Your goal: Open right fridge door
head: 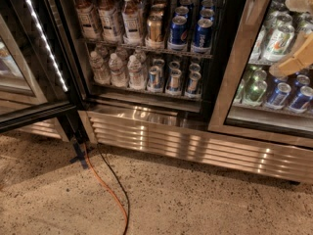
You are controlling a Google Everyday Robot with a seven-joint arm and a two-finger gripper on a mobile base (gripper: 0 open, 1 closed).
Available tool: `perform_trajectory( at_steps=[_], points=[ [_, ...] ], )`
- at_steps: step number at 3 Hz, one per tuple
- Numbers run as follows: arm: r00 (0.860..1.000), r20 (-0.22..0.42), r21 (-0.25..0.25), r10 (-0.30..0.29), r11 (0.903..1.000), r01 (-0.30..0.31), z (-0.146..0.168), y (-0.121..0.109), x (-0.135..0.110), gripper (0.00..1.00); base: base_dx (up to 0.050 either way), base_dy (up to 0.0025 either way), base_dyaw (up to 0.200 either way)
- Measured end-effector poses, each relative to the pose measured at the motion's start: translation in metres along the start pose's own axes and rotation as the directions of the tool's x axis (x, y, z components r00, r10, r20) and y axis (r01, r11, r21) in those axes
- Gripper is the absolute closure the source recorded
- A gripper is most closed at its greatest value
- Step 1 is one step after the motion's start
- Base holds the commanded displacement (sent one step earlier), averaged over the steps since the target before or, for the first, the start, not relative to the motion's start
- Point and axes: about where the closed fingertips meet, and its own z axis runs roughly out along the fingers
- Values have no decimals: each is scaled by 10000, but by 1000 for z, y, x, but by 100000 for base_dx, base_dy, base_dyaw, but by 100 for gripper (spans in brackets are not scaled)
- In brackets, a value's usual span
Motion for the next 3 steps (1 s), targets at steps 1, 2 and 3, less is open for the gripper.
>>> perform_trajectory(
  at_steps=[1, 2, 3],
  points=[
    [9962, 806, 400, 335, 9985, -368, 1, -25, 1, 0, 0, 0, 0],
    [9898, 1361, 521, 425, 9974, -499, 4, -48, -3, 0, 0, 0, 0],
    [9873, 1555, 627, 337, 9971, -439, 6, -70, -13, 0, 0, 0, 0]
  ],
)
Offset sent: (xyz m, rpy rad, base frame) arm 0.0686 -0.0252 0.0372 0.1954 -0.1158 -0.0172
